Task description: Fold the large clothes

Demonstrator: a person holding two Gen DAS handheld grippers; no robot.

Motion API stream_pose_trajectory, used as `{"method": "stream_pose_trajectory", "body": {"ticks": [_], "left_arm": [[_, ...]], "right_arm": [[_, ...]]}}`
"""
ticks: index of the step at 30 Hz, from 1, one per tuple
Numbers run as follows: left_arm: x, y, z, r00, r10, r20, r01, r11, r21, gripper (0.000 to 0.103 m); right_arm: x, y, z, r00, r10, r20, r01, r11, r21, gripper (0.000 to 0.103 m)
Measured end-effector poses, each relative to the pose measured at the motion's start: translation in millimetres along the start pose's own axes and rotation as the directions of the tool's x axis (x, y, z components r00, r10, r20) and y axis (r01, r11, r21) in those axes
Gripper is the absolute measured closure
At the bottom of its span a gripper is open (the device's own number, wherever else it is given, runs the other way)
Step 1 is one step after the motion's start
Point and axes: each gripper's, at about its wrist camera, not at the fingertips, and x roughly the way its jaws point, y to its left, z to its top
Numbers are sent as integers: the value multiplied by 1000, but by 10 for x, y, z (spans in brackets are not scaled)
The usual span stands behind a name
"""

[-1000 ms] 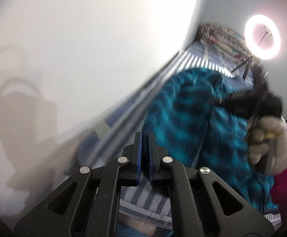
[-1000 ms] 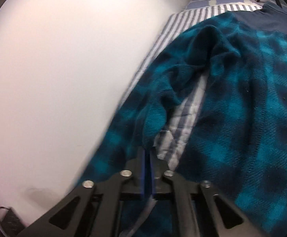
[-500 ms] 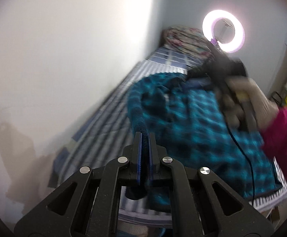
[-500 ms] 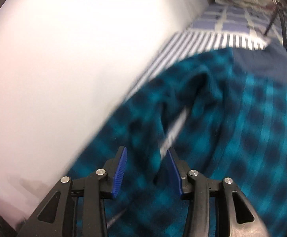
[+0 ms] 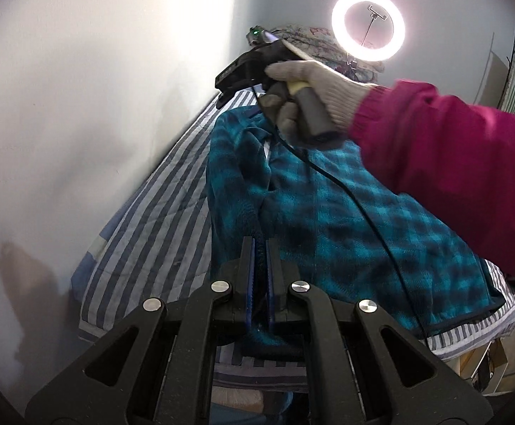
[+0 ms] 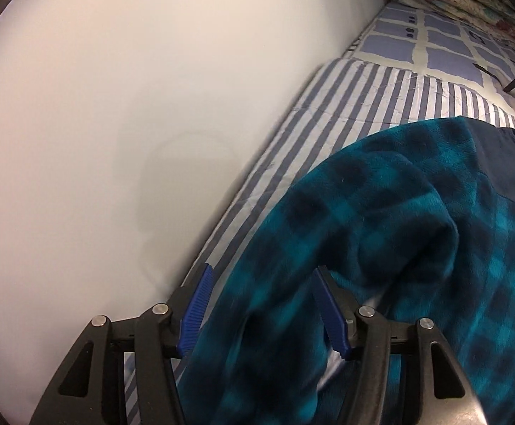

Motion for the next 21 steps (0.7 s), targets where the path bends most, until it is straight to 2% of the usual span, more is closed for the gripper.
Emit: {"method": "stream_pose_trajectory", "body": {"ticks": [3,6,8,10,14,21], "left_arm": [[-17,3,-11,1000,-7,-5,7,1000,1,100],[-8,-11,-40,1000,-15,-14,15,1000,19,100],[-12,-4,-44,1000,-12,-17,12,999,30,100],[-9,12,-43,1000,-11,-22,12,999,34,100],[11,-17,-45,1000,-13,-22,14,998,56,100],[79,-350,-88,1000,-20,-19,23,984,178,100]], "right_arm": [[115,-21,102,1000,-17,-10,18,999,40,45],[281,-72,220,999,-23,-27,25,998,59,58],[389,-52,245,999,-21,-50,23,998,50,86],[420,-27,247,998,-34,-57,36,999,37,100],[280,-108,323,1000,-9,-20,10,999,45,102],[-533,-509,234,994,37,103,-45,996,82,103]]}}
